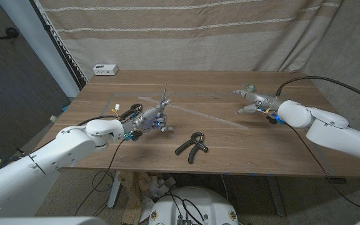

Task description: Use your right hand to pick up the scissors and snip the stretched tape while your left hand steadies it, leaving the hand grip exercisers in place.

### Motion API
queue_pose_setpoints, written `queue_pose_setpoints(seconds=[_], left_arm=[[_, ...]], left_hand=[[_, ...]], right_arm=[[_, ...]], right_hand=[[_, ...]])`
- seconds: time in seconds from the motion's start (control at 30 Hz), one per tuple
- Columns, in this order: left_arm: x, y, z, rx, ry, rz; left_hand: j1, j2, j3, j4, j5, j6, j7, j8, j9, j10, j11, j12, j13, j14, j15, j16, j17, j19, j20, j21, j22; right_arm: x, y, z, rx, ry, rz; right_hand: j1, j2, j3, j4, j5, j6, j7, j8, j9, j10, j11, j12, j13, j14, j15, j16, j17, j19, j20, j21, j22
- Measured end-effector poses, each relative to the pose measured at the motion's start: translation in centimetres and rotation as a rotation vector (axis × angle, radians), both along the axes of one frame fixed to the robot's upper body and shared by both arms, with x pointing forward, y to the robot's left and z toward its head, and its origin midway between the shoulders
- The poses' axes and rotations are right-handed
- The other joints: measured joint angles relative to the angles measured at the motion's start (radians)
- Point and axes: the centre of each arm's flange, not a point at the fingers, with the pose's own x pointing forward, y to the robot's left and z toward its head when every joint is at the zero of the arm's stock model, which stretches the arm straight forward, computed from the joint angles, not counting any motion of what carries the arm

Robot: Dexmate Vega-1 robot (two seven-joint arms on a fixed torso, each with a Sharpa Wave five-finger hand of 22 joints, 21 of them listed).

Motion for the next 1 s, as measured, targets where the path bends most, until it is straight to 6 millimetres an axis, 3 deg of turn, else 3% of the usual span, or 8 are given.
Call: queue_pose_setpoints(seconds=[0.13, 0.23, 0.53, 0.6, 0.7, 0.83, 0.9, 1.0], left_arm=[[0.0, 0.1, 0.1, 0.000, -0.003, 0.003], [0.1, 0.2, 0.1, 0.002, -0.004, 0.004], [0.1, 0.1, -0.1, 0.007, -0.008, 0.000], [0.1, 0.1, -0.2, 0.002, -0.009, -0.002], [0.1, -0.1, -0.4, -0.010, -0.006, -0.008], [0.1, -0.3, -0.6, -0.026, -0.004, -0.017], [0.1, -0.4, -0.6, -0.029, -0.004, -0.019], [0.1, -0.4, -0.6, -0.032, -0.006, -0.023]], left_hand=[[0.000, 0.000, 0.000, 0.000, 0.000, 0.000, 0.000, 0.000, 0.000, 0.000, 0.000, 0.000, 0.000, 0.000, 0.000, 0.007, -0.002, 0.000, 0.000, 0.000, 0.000], [-0.003, -0.003, 0.000, 0.000, 0.000, 0.000, 0.000, 0.000, 0.000, 0.000, 0.000, 0.000, 0.000, 0.000, 0.000, 0.008, -0.006, 0.000, 0.000, 0.000, 0.000], [-0.008, -0.005, 0.000, 0.000, 0.009, 0.004, -0.004, 0.000, 0.000, 0.011, 0.003, 0.000, 0.000, 0.000, 0.000, 0.055, 0.047, 0.011, 0.000, 0.000, 0.000], [-0.008, -0.005, 0.000, 0.000, 0.009, 0.004, -0.004, 0.000, 0.000, 0.017, 0.002, 0.000, 0.000, 0.000, 0.000, 0.055, 0.046, 0.011, 0.000, 0.000, 0.000], [-0.008, -0.005, 0.000, 0.000, 0.009, 0.006, -0.006, 0.000, 0.000, 0.024, 0.001, 0.000, 0.000, 0.000, 0.000, 0.055, 0.038, 0.011, 0.000, 0.000, 0.002], [-0.008, -0.005, 0.000, 0.000, 0.008, 0.007, -0.007, 0.000, -0.001, 0.025, 0.003, 0.000, 0.000, 0.000, 0.001, 0.058, 0.030, 0.011, 0.000, 0.000, 0.003], [-0.008, -0.005, 0.000, 0.000, 0.009, 0.007, -0.007, 0.000, -0.001, 0.027, 0.001, 0.000, 0.000, 0.000, 0.001, 0.059, 0.032, 0.011, 0.000, 0.000, 0.003], [-0.008, -0.005, 0.000, 0.000, 0.008, 0.007, -0.007, 0.000, -0.001, 0.027, 0.002, 0.000, 0.000, 0.000, 0.001, 0.059, 0.031, 0.011, 0.000, 0.000, 0.003]], right_arm=[[-0.3, -0.4, -0.3, 0.003, -0.007, -0.018], [-0.4, -0.5, -0.5, 0.004, -0.015, -0.033], [-0.6, -0.9, -0.8, -0.008, -0.050, -0.065], [-0.6, -0.9, -1.0, -0.014, -0.050, -0.071], [-0.5, -0.8, -1.3, -0.022, -0.047, -0.078], [-0.3, -1.0, -1.8, -0.031, -0.040, -0.095], [-0.2, -1.1, -1.9, -0.034, -0.035, -0.100], [-0.1, -1.3, -2.1, -0.039, -0.027, -0.111]], right_hand=[[0.007, -0.007, 0.000, 0.000, 0.000, -0.002, 0.009, 0.008, 0.000, 0.000, -0.001, 0.009, -0.004, 0.000, 0.000, 0.007, 0.000, 0.013, -0.002, 0.005, 0.000], [0.012, -0.012, 0.000, 0.000, 0.000, -0.002, 0.009, 0.008, 0.000, -0.002, -0.020, 0.016, -0.004, 0.000, 0.000, 0.011, 0.000, 0.031, 0.002, 0.005, 0.000], [0.017, -0.017, -0.003, 0.003, 0.000, -0.002, 0.009, 0.008, 0.000, -0.002, -0.020, 0.021, -0.004, 0.000, 0.000, 0.011, 0.000, 0.058, 0.000, 0.013, -0.005], [0.011, -0.023, -0.011, 0.011, 0.000, -0.002, 0.008, 0.008, 0.000, 0.001, -0.025, 0.021, -0.004, 0.000, 0.000, 0.011, 0.000, 0.058, 0.000, 0.013, -0.004], [-0.024, -0.046, -0.032, 0.032, -0.017, -0.001, -0.027, 0.008, 0.000, -0.001, -0.065, 0.021, -0.004, 0.000, 0.000, 0.011, 0.003, 0.048, -0.002, 0.008, -0.002], [-0.061, -0.059, -0.059, 0.052, -0.043, 0.001, -0.026, 0.002, 0.000, -0.003, -0.059, 0.012, -0.004, 0.000, 0.000, 0.010, 0.003, 0.032, 0.000, 0.003, -0.002], [-0.064, -0.060, -0.065, 0.057, -0.050, -0.002, -0.012, -0.001, 0.000, -0.002, -0.045, 0.012, -0.004, 0.000, 0.000, 0.006, 0.003, 0.024, 0.003, 0.000, -0.002], [-0.068, -0.062, -0.069, 0.062, -0.054, -0.002, -0.012, -0.001, 0.000, -0.002, -0.044, 0.012, -0.004, 0.000, 0.000, 0.006, 0.003, 0.022, 0.000, 0.000, -0.002]])
